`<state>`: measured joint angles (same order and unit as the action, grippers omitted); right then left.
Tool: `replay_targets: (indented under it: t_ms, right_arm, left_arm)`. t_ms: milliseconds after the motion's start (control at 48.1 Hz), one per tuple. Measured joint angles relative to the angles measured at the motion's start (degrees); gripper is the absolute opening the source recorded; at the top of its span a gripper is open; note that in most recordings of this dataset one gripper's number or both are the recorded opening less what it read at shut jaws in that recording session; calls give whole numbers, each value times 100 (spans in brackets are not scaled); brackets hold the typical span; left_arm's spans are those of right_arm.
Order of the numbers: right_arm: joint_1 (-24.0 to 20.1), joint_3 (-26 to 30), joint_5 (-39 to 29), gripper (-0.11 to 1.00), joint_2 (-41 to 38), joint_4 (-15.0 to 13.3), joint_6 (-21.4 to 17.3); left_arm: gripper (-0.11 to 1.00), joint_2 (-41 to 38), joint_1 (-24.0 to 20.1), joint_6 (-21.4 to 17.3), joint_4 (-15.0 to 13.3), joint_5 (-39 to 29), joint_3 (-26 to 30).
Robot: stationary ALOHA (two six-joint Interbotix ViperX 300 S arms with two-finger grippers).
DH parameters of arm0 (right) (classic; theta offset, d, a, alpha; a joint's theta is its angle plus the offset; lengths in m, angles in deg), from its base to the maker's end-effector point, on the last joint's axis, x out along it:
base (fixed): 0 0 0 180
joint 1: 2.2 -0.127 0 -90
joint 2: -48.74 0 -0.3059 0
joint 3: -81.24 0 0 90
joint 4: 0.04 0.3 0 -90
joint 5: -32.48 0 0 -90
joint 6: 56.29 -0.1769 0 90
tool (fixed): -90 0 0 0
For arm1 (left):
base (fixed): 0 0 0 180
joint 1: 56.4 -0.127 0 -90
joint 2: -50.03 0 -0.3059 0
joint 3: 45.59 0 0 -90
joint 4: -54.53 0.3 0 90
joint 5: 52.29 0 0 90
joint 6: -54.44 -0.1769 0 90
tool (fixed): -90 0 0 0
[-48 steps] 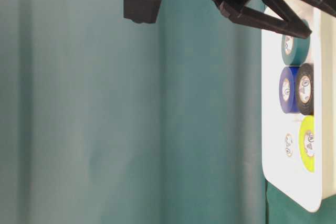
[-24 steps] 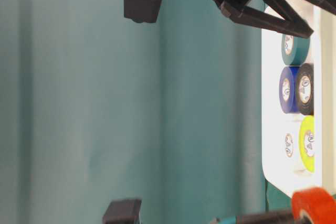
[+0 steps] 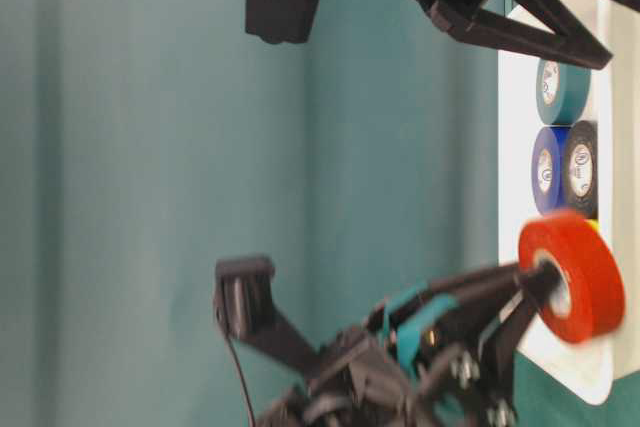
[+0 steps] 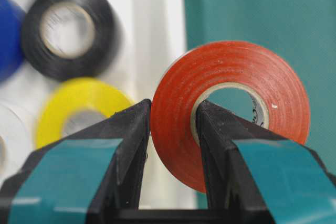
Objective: Put the tape alternately from left to right into the white case.
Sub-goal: 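Carry the red roll into the tray's right side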
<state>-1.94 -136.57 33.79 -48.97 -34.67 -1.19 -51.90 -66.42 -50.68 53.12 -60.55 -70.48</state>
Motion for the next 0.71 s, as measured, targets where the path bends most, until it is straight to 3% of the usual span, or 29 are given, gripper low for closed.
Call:
replay_targets:
  t_ms: [707]
  right_arm:
    - [-44, -9, 132, 87, -141, 0, 0]
  left_arm:
    - [25, -1230, -571, -9, 0, 0, 1608]
